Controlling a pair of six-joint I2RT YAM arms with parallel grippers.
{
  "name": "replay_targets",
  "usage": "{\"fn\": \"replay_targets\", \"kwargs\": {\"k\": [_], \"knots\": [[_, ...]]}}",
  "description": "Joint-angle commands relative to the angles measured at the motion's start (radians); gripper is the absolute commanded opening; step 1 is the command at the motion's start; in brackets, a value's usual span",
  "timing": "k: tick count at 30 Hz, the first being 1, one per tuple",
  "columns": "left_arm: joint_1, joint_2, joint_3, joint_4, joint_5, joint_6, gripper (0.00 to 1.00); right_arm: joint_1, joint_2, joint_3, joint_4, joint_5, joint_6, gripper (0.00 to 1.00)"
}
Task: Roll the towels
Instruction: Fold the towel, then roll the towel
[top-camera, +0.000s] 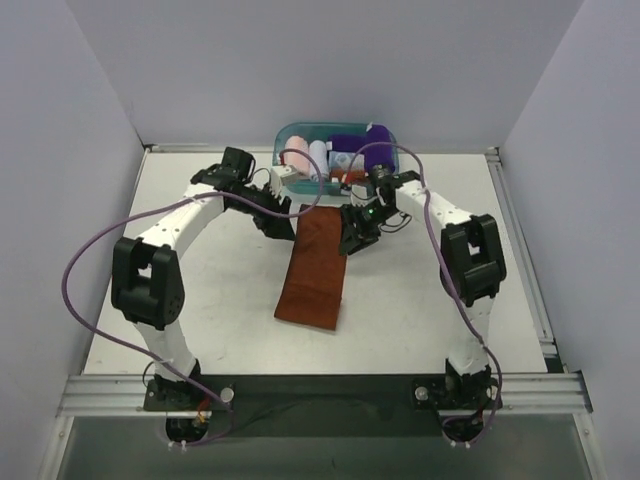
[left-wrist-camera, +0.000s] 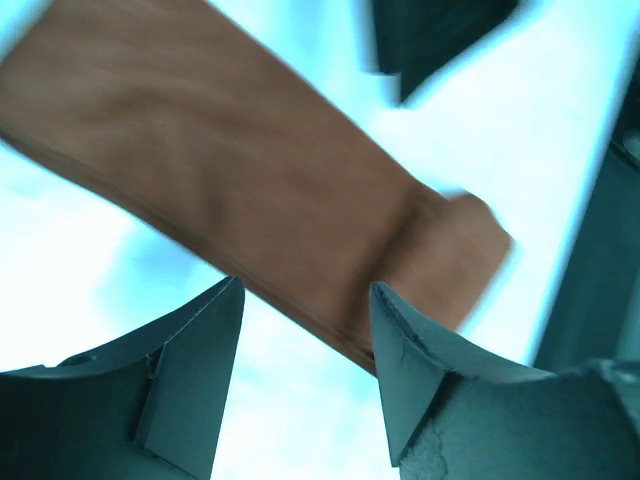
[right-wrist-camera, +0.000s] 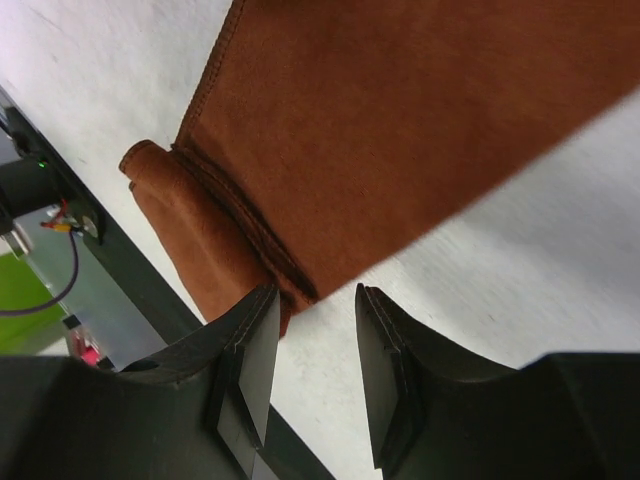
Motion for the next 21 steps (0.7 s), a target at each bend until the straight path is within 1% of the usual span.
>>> {"fn": "replay_targets", "kwargs": {"k": [1, 3, 8, 13, 14, 16, 21], "knots": [[-0.035, -0.087, -0.145, -0.085, 0.097, 0.106, 0.65, 0.077, 0.066, 0.045, -0.040, 0.064, -0.011, 0.36], [-0.036, -0.121, -0.239, -0.062, 0.103, 0.098, 0.66, 0.107, 0.130, 0.073, -0.040, 0.072, -0.012, 0.37], [-0.043, -0.216, -0.376, 0.036, 0.090, 0.038, 0.69, 0.148, 0.264, 0.192, -0.049, 0.081, -0.014, 0.37], [-0.058, -0.308, -0.501, 0.125, 0.028, -0.003, 0.68, 0.194, 0.316, 0.242, -0.060, 0.072, -0.043, 0.37], [-0.064, -0.322, -0.508, 0.133, -0.001, -0.012, 0.68, 0.199, 0.324, 0.246, -0.060, 0.070, -0.055, 0.37], [-0.073, -0.321, -0.508, 0.133, -0.012, -0.009, 0.67, 0.209, 0.321, 0.249, -0.066, 0.073, -0.066, 0.37], [-0.081, -0.268, -0.476, 0.136, -0.073, 0.014, 0.66, 0.210, 0.261, 0.228, -0.083, 0.093, -0.089, 0.38]]}}
